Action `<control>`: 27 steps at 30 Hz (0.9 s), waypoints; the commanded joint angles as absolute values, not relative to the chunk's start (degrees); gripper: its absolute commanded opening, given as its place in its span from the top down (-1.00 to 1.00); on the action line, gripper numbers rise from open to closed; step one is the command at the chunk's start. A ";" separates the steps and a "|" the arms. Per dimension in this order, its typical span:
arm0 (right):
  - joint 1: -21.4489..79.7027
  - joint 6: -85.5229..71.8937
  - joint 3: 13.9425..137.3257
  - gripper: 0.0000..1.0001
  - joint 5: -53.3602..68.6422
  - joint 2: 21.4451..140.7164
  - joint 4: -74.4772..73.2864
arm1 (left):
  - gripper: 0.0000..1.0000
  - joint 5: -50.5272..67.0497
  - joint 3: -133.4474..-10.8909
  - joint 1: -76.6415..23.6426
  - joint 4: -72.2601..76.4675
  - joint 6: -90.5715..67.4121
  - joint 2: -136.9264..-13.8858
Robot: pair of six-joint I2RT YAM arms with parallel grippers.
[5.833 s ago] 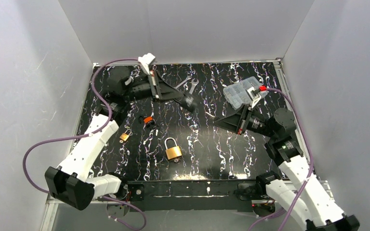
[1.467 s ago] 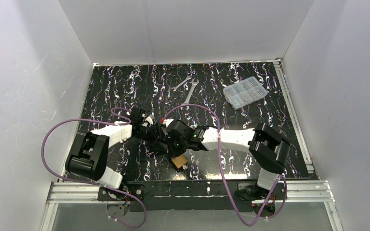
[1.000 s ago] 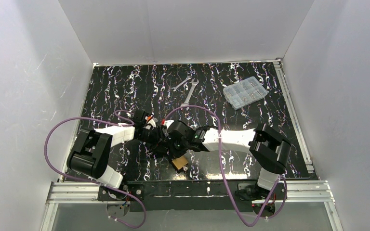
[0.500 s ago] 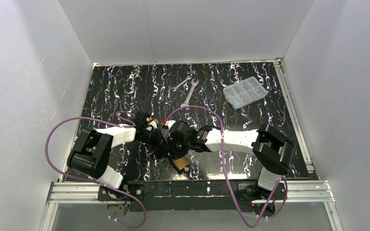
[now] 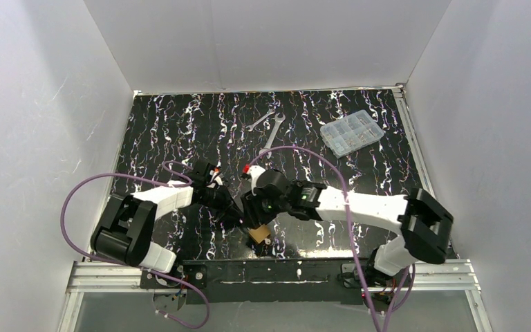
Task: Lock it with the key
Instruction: Pick up the lock from the center of the board.
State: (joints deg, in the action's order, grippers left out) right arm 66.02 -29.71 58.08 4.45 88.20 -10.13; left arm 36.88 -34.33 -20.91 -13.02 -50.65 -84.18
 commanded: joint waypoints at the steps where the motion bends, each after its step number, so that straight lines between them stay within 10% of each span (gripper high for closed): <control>1: 66.00 -27.52 53.94 -0.16 0.87 81.54 -10.27 | 1.00 32.89 -34.87 -20.91 -15.47 -55.10 -80.42; 27: 80.86 -21.71 61.05 -0.29 -35.40 102.61 -15.80 | 1.00 35.48 -38.31 -20.92 -17.58 -57.44 -83.03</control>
State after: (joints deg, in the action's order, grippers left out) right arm 80.49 -22.00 60.12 -31.09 101.10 -16.43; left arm 33.61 -36.42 -20.91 -16.71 -57.06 -83.00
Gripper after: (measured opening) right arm 0.673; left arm 0.068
